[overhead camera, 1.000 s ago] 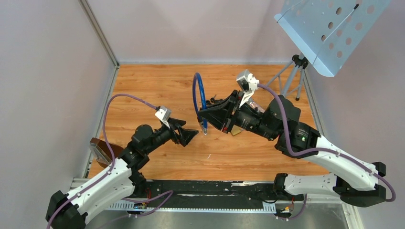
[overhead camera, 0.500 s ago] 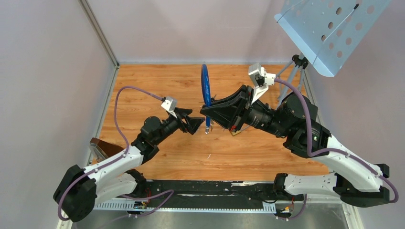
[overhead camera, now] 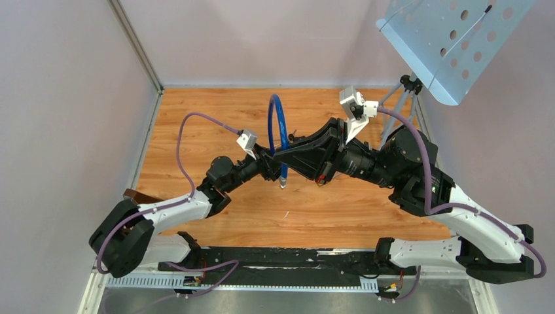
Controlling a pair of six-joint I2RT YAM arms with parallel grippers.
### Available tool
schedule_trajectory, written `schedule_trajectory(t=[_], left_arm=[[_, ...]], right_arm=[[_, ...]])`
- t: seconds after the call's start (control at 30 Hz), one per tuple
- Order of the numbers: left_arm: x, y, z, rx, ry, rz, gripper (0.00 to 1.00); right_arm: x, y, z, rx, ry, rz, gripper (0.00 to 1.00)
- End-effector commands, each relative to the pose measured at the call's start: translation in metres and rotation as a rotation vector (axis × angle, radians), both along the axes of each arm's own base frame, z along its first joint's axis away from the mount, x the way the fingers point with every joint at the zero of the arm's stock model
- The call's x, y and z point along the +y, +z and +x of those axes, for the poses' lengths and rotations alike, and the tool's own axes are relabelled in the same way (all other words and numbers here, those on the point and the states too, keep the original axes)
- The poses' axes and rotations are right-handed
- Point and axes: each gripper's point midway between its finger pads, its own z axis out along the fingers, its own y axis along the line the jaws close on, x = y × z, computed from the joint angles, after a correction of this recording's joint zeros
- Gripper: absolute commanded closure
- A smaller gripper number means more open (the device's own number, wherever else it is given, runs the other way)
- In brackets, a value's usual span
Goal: Lock with the key
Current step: Pick up the lock from the center of the board.
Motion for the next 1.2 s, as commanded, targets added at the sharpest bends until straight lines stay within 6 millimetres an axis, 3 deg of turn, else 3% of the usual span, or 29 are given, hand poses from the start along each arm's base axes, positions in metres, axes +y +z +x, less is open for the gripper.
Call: schedule_trajectory(t=[0.0, 0.1, 0.17, 0.23, 0.33, 0.37, 0.4, 0.43, 0.47, 0.5, 0.53, 0.57, 0.6, 0.63, 0.67, 0.83, 1.03, 1.17], left_arm=[[-0.01, 0.021, 0.0, -0.03, -0.042, -0.055, 0.45], [-0.008, 0.013, 0.001, 0.009, -0.024, -0.046, 0.64], [-0.007, 0.011, 0.003, 0.035, -0.013, -0.042, 0.91], [-0.006, 0.011, 0.003, 0.075, -0.004, -0.04, 1.0], [-0.005, 0.01, 0.002, 0.177, 0.005, -0.049, 1.0], [-0.004, 0.021, 0.002, 0.188, 0.01, -0.073, 1.0], [-0.003, 0.017, 0.001, 0.257, 0.017, -0.076, 1.0], [0.0, 0.03, 0.0, 0.266, 0.029, -0.107, 1.0], [0.002, 0.024, -0.002, 0.342, 0.04, -0.105, 1.0], [0.007, 0.037, -0.002, 0.352, 0.056, -0.131, 1.0], [0.009, 0.03, -0.005, 0.433, 0.072, -0.121, 1.0], [0.014, 0.044, -0.004, 0.446, 0.095, -0.146, 1.0], [0.018, 0.031, -0.007, 0.537, 0.123, -0.117, 1.0], [0.021, 0.046, -0.007, 0.541, 0.132, -0.134, 1.0], [0.024, 0.038, -0.011, 0.607, 0.146, -0.117, 1.0], [0.022, 0.06, -0.025, 0.735, 0.088, -0.245, 1.0], [0.022, 0.068, -0.037, 0.806, 0.035, -0.329, 1.0], [0.026, 0.073, -0.042, 0.828, 0.021, -0.367, 1.0]], right_arm=[[-0.025, 0.059, -0.014, -0.094, 0.016, 0.174, 1.0], [-0.027, 0.057, -0.012, -0.101, 0.0, 0.172, 1.0], [-0.026, 0.051, -0.01, -0.103, -0.009, 0.161, 1.0], [-0.026, 0.043, -0.007, -0.107, -0.026, 0.144, 1.0], [-0.023, 0.024, -0.004, -0.139, -0.039, 0.115, 1.0], [-0.022, 0.014, -0.003, -0.156, -0.041, 0.103, 1.0], [-0.02, 0.003, -0.002, -0.178, -0.043, 0.09, 1.0], [-0.02, -0.008, -0.001, -0.203, -0.049, 0.079, 1.0], [-0.018, -0.028, 0.003, -0.226, -0.065, 0.051, 1.0], [-0.018, -0.032, 0.004, -0.258, -0.075, 0.056, 1.0], [-0.016, -0.048, 0.007, -0.278, -0.084, 0.04, 1.0], [-0.013, -0.06, 0.011, -0.291, -0.1, 0.03, 1.0], [-0.011, -0.068, 0.014, -0.311, -0.114, 0.022, 1.0], [-0.009, -0.075, 0.019, -0.325, -0.133, 0.011, 1.0], [-0.006, -0.081, 0.025, -0.331, -0.159, -0.001, 1.0], [0.005, -0.092, 0.045, -0.396, -0.243, -0.003, 1.0], [-0.005, -0.08, 0.061, -0.429, -0.364, 0.056, 1.0], [-0.004, -0.085, 0.065, -0.446, -0.382, 0.047, 1.0]])
